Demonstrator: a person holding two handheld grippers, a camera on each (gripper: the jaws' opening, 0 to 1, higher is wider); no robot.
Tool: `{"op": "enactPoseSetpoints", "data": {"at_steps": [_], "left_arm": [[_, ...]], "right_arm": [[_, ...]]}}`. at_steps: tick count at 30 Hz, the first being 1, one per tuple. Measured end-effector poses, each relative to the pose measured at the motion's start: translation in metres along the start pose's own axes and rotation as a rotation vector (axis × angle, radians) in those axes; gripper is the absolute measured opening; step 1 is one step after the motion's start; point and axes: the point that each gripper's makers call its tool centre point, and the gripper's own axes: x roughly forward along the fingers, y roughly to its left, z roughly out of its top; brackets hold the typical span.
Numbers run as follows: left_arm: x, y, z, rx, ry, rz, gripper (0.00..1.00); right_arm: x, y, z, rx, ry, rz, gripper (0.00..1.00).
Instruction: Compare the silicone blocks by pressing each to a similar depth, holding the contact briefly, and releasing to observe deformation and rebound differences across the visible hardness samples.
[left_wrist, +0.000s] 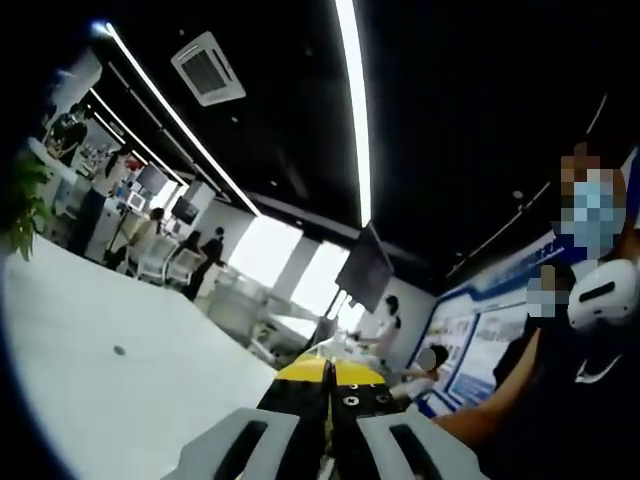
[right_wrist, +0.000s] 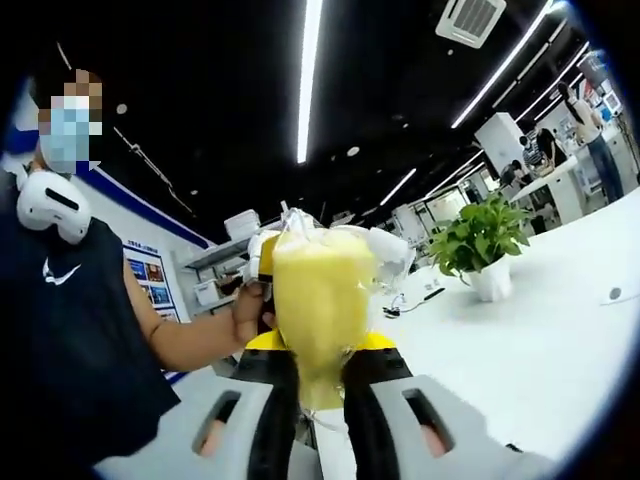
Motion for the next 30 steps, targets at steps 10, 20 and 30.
{"op": "enactPoseSetpoints", "data": {"at_steps": [10,20,30], "left_arm": [[-0.003,0.003,-0.003,0.021,0.013,0.027,0.0],[-0.004,0.001,-0.003,0.039,0.018,0.034,0.0],[-0.011,0.0,-0.007,0.013,-0.003,0.052,0.0]], "right_arm": [[-0.001,-0.004,-0.004,0.031,0.059,-0.036,0.03],[-0.001,0.0,-0.003,0.043,0.076,-0.032,0.0],[0.002,0.002,-0.009,0.026,0.105,-0.033,0.0]]}}
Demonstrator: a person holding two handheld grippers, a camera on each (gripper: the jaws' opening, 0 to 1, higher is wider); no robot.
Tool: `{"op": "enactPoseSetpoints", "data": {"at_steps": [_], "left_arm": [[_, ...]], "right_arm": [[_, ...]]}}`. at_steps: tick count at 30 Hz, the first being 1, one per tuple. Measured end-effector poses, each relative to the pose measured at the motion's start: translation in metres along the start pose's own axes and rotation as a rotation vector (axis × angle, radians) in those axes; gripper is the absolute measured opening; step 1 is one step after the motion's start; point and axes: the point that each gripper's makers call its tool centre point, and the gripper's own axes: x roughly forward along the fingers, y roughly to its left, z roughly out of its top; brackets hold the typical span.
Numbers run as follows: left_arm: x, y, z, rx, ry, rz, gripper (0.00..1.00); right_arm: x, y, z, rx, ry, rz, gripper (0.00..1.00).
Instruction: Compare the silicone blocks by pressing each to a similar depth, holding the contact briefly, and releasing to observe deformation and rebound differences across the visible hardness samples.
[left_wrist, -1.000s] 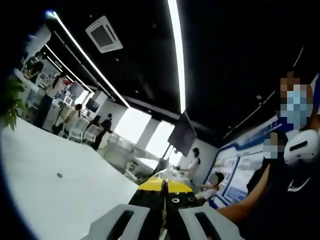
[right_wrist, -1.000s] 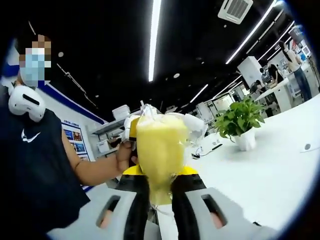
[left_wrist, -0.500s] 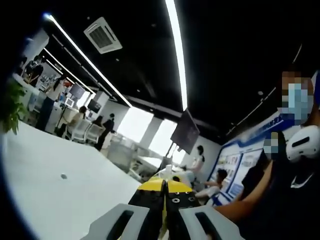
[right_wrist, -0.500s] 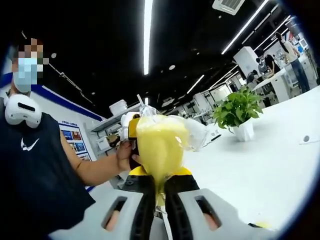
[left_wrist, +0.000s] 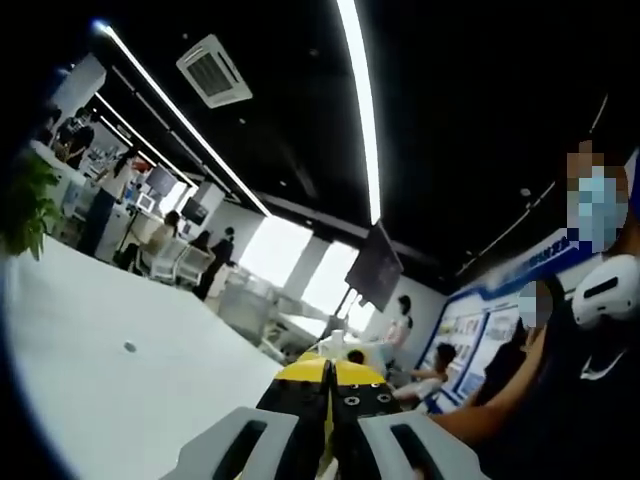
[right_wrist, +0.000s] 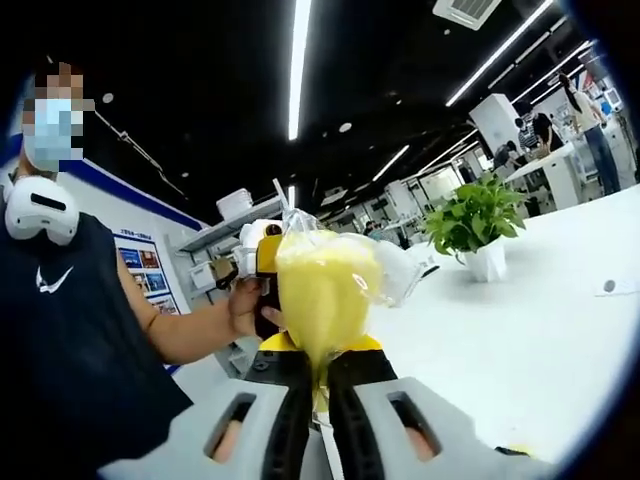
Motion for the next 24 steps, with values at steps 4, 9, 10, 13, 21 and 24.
{"op": "enactPoseSetpoints", "data": {"at_steps": [4,9,10,13,21,24], "left_arm": [[-0.0009,0.0004,0.0009,0.03,-0.004,0.003,0.0],[-0.0009,-0.0008,0.0042,0.037,-0.008,-0.007,0.0],[-0.001,-0.0001,0.0046,0.042,-0.009,-0.005,0.0],[-0.0015,0.0009,0.0045,0.034,-0.009,-0.006,0.0],[-0.0031,0.0024,-0.0002,-0.002,-0.009,-0.003,0.0],[-0.0028,0.0032,0.0,-0.003,-0.01,-0.003,0.0]], "right_arm": [[0.0011,0.0003,0.0004,-0.009,0.011,-0.002,0.0],[0.0019,0.0003,0.0033,-0.011,0.005,0.002,0.0],[0.0025,0.0005,0.0034,-0.011,0.007,0.001,0.0],[0.0036,0.0012,0.0032,-0.007,0.012,0.003,0.0],[0.0023,0.0002,-0.0011,0.002,0.032,0.01,0.0],[0.0026,0.0001,-0.0014,0.006,0.033,0.01,0.0]]}}
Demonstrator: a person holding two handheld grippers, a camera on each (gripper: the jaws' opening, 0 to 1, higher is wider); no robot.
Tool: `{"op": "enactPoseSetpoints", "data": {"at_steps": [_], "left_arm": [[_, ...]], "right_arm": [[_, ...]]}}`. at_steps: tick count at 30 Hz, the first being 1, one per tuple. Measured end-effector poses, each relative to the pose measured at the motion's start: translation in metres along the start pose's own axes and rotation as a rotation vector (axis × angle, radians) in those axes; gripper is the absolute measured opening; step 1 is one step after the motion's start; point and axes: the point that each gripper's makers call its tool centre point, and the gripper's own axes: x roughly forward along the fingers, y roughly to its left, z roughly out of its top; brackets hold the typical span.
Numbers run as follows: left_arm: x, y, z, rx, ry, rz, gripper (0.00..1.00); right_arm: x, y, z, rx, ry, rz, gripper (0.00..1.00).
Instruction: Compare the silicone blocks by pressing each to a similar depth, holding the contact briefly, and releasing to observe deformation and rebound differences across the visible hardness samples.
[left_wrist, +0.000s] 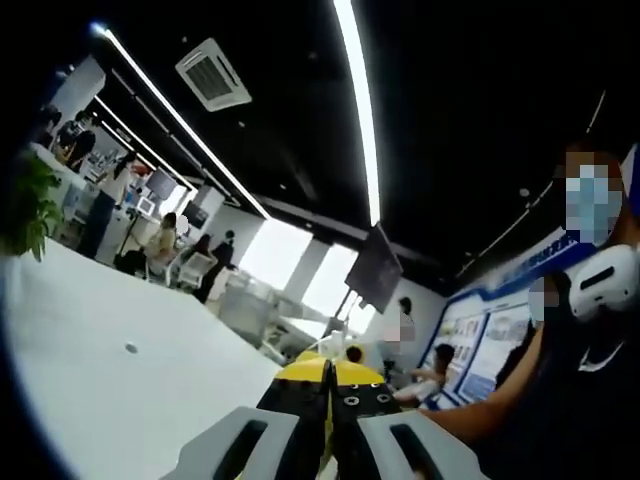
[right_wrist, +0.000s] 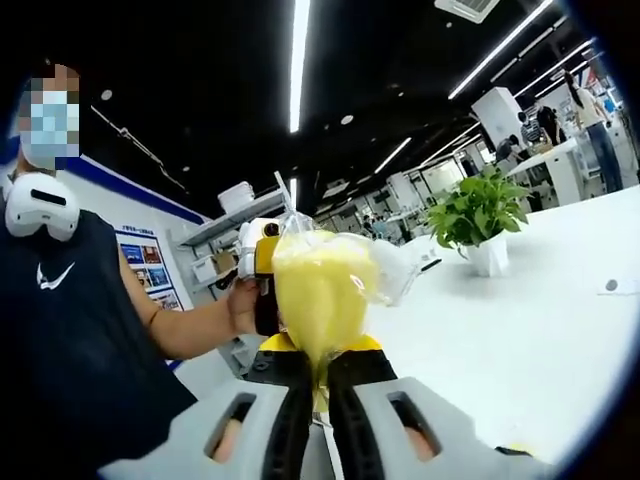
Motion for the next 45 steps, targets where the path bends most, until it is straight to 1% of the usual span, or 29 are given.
{"op": "enactPoseSetpoints", "data": {"at_steps": [5,7,9,11,12,13,14,16,19,22,24,26,28,37,40,45], "left_arm": [[-0.0001,-0.0002,0.0004,0.019,-0.006,0.001,0.0],[-0.0004,0.0015,0.0003,0.013,-0.005,0.003,0.0],[-0.0017,0.0029,0.0002,0.003,-0.014,-0.004,0.0],[-0.0023,0.0016,0.0008,-0.003,-0.021,-0.015,0.0],[-0.0019,-0.001,0.0011,0.039,-0.023,-0.025,0.0],[-0.0019,-0.0007,0.0002,0.063,-0.019,-0.016,0.0],[-0.0016,0.0016,-0.0004,0.066,-0.016,0.001,0.0],[-0.0024,0.002,-0.0001,0.056,-0.018,-0.001,0.0],[-0.0021,0.0012,0.0009,0.065,-0.022,0.0,0.0],[-0.0013,0.0004,0.0012,0.081,-0.012,-0.002,0.0],[-0.0026,0.0025,-0.0012,0.076,-0.001,0.0,0.0],[-0.004,0.0033,-0.0021,0.073,0.0,0.003,0.0],[-0.0053,0.0026,-0.0019,0.067,-0.003,-0.001,0.0],[-0.0056,0.0009,-0.0008,0.082,0.001,0.001,0.0],[-0.0051,-0.0006,0.0001,0.09,0.001,0.0,0.0],[-0.0061,0.0008,-0.001,0.095,0.003,0.003,0.0]], "right_arm": [[0.0,-0.0026,0.001,-0.016,-0.008,-0.004,0.0],[0.0,-0.0042,0.0004,-0.015,-0.008,-0.008,0.0],[0.0006,-0.0021,0.0004,-0.041,-0.001,-0.021,0.0],[0.0005,0.0026,0.0003,-0.05,0.004,-0.018,0.0],[0.0003,0.0018,0.0001,-0.044,0.001,-0.014,0.0],[0.0001,0.0006,-0.0001,-0.044,0.001,-0.017,0.0],[-0.0003,-0.0011,-0.0007,-0.041,0.006,-0.023,0.0],[-0.0002,-0.0019,-0.0006,-0.045,0.01,-0.026,0.0],[0.0003,-0.0018,0.0006,-0.056,0.004,-0.026,0.0],[0.0003,-0.0031,0.0004,-0.069,-0.005,-0.028,0.0],[0.0009,-0.0049,-0.0014,-0.074,0.002,-0.033,0.0],[0.0016,-0.0048,-0.0029,-0.074,0.012,-0.04,0.0],[0.0024,0.0001,-0.0039,-0.059,0.021,-0.027,0.0],[0.0031,-0.0022,-0.002,-0.063,0.012,-0.035,0.0],[0.0038,0.0004,-0.0019,-0.051,0.009,-0.022,0.0],[0.0036,-0.002,-0.0031,-0.055,0.01,-0.034,0.0]]}}
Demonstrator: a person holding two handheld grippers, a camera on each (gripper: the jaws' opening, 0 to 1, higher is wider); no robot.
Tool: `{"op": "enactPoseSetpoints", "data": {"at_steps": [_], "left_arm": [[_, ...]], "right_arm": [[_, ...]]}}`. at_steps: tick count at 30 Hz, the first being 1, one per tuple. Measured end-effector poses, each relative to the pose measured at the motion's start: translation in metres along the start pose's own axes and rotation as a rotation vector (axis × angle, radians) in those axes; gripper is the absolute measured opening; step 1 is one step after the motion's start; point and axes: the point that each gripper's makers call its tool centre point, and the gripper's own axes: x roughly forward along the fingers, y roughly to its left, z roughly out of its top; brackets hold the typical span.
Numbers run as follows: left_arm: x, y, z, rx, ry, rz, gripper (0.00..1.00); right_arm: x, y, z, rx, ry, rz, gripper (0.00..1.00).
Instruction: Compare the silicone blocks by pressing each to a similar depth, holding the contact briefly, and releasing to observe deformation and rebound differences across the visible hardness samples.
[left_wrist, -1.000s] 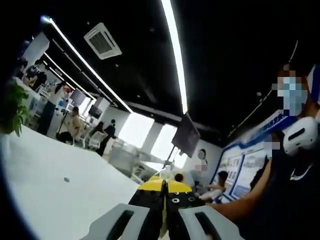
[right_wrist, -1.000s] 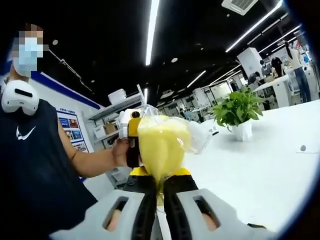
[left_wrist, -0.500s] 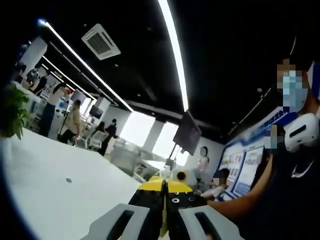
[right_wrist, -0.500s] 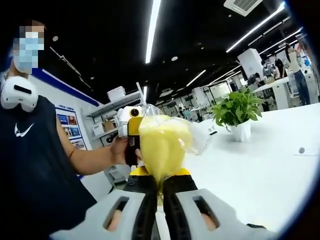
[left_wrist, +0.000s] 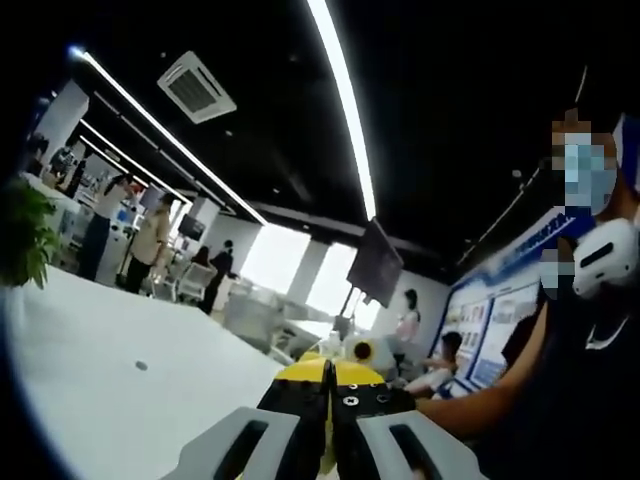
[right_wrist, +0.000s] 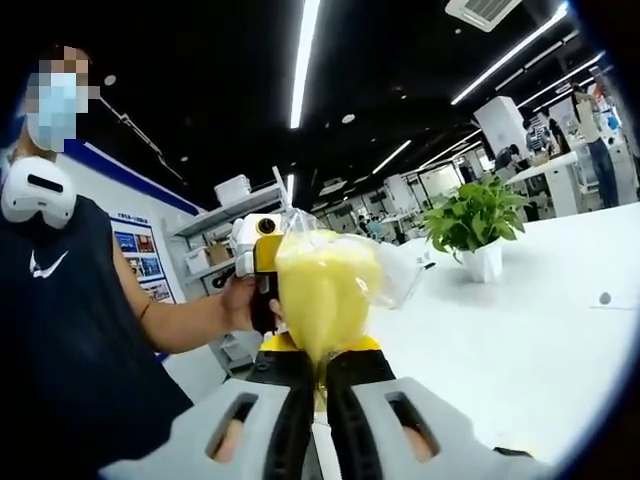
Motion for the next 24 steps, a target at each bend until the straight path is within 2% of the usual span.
{"op": "enactPoseSetpoints", "data": {"at_steps": [7,11,14,19,20,21,24], "left_arm": [[0.0,-0.001,0.001,0.006,-0.003,0.005,0.0],[-0.002,0.0,0.004,0.002,-0.004,0.023,0.0],[-0.003,-0.003,0.005,0.002,-0.007,0.022,0.0],[-0.005,-0.003,0.007,0.018,-0.015,0.028,0.0],[-0.004,-0.003,0.008,0.024,-0.022,0.025,0.0],[-0.004,-0.004,0.009,0.029,-0.024,0.022,0.0],[-0.004,-0.003,0.011,0.03,-0.032,0.024,0.0]], "right_arm": [[0.001,0.002,0.001,0.004,-0.011,0.011,0.0],[0.003,0.0,0.002,-0.031,-0.04,-0.008,0.03],[0.005,0.005,0.003,-0.002,-0.049,0.019,0.05],[0.006,0.001,0.006,-0.077,-0.059,-0.015,0.08],[0.005,0.001,0.005,-0.078,-0.054,-0.023,0.1],[0.004,-0.006,0.007,-0.082,-0.056,-0.069,0.12],[0.001,-0.009,0.007,-0.07,-0.062,-0.065,0.15]]}}
